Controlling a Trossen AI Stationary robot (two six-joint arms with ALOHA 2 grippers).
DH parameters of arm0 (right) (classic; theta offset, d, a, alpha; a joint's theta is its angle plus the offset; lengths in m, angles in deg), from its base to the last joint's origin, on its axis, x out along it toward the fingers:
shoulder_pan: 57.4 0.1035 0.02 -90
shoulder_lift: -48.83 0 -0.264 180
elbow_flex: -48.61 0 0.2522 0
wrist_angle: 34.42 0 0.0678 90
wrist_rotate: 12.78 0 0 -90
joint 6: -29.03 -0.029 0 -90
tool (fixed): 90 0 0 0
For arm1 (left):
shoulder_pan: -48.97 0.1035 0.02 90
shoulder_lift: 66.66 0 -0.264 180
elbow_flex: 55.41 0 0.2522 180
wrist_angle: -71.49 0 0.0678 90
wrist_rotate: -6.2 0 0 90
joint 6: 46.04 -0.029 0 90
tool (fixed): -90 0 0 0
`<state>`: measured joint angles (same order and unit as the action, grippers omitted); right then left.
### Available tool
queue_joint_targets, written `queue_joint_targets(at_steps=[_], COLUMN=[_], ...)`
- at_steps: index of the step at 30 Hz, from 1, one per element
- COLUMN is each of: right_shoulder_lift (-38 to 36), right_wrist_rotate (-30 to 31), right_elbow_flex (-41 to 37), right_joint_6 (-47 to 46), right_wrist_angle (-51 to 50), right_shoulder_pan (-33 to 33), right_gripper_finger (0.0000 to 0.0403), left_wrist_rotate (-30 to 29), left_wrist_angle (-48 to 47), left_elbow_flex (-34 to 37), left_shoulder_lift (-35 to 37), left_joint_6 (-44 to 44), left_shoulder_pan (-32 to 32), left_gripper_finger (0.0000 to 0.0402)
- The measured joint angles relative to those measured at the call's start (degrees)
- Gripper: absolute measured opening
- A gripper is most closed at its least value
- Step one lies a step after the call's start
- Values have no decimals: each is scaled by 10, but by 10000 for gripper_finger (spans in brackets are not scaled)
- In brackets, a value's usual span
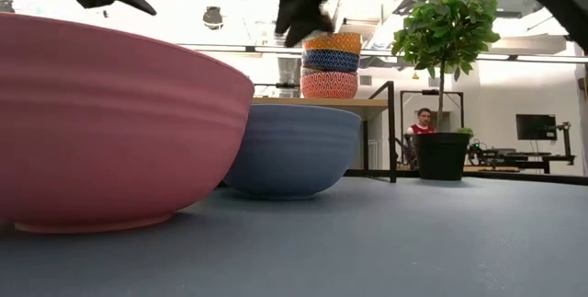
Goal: Place and stack bowls onto a shelf
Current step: Put the green bowl on the shelf
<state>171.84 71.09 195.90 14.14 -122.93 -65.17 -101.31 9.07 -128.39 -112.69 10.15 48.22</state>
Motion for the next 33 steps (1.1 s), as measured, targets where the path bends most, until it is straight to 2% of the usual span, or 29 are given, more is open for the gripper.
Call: queue_joint_targets(at_steps=[8, 18, 23, 26, 33], right_shoulder_lift=[104, 153, 151, 151, 144], right_wrist_rotate=[-22, -28, 27, 31, 75], right_elbow_flex=[0, 0, 1, 1, 1], right_joint_6=[-26, -140, -170, -187, -211], right_wrist_angle=[32, 103, 126, 135, 90], right_shoulder_pan=[-5, 2, 10, 11, 21], right_gripper_finger=[186, 186, 186, 186, 186], left_wrist_rotate=[-12, -9, -9, -10, -8], left_wrist_angle=[-57, -103, -129, -134, -140], left_elbow_flex=[0, 0, 0, 0, 0], left_shoulder_lift=[60, 100, 119, 128, 132], left_joint_6=[34, -1, -1, -5, -21], left_shoulder_pan=[0, 0, 0, 0, 0], left_gripper_finger=[283, 283, 283, 283, 283])
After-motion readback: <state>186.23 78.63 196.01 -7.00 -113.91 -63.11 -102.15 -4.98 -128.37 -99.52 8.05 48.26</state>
